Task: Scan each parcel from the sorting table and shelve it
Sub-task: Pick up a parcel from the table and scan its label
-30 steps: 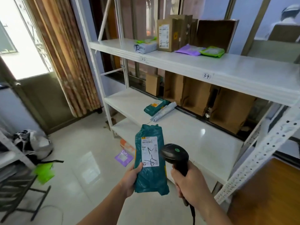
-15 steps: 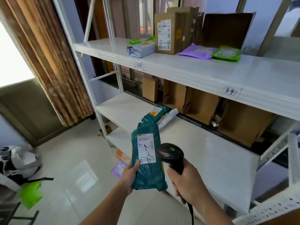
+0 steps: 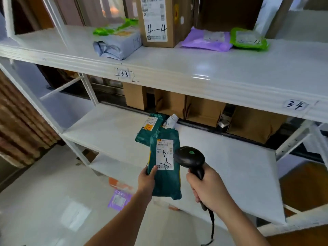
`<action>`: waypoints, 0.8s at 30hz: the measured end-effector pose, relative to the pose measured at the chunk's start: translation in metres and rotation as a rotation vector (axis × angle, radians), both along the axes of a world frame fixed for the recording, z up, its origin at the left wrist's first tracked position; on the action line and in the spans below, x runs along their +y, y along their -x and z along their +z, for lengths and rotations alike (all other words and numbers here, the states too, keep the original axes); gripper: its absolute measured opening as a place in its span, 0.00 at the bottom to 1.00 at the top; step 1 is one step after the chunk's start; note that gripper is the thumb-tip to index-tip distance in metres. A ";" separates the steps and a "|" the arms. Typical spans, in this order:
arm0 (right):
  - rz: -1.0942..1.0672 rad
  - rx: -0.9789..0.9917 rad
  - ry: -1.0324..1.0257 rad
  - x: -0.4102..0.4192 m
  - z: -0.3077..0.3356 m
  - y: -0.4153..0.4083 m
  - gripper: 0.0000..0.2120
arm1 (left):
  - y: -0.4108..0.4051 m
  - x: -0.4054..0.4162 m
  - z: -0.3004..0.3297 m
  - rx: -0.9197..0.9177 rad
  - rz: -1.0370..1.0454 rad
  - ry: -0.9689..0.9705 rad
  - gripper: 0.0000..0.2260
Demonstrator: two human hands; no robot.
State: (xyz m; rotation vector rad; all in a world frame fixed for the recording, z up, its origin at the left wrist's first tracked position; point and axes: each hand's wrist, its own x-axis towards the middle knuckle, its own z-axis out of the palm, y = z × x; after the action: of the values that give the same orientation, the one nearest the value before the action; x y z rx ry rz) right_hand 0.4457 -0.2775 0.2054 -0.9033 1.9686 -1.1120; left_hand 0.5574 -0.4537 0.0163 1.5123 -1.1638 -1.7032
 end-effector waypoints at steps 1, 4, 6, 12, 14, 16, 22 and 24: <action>-0.036 -0.007 -0.001 -0.007 -0.001 0.001 0.04 | 0.006 -0.013 -0.002 -0.014 -0.025 0.015 0.13; -0.125 0.006 -0.011 -0.024 -0.003 0.008 0.05 | 0.029 -0.046 -0.008 -0.057 -0.101 0.025 0.13; -0.171 0.008 -0.027 -0.031 -0.004 0.016 0.05 | 0.046 -0.063 -0.011 -0.078 -0.126 0.013 0.13; -0.282 0.005 -0.063 -0.042 -0.012 0.056 0.05 | 0.100 -0.106 -0.035 -0.170 -0.169 -0.028 0.16; -0.296 0.008 -0.067 -0.047 -0.018 0.070 0.04 | 0.117 -0.122 -0.049 -0.231 -0.181 -0.013 0.19; -0.302 0.017 -0.060 -0.053 -0.027 0.083 0.04 | 0.132 -0.134 -0.061 -0.272 -0.208 0.028 0.19; -0.299 0.074 -0.067 -0.070 -0.052 0.100 0.06 | 0.167 -0.164 -0.083 -0.338 -0.268 0.084 0.15; -0.291 0.101 -0.079 -0.073 -0.060 0.100 0.06 | 0.177 -0.173 -0.089 -0.317 -0.267 0.082 0.16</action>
State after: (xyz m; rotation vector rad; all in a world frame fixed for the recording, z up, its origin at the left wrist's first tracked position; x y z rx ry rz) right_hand 0.3457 -0.3502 0.1451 -0.6564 2.2638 -1.1570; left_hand 0.3802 -0.6270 -0.0729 1.6786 -1.6432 -1.5931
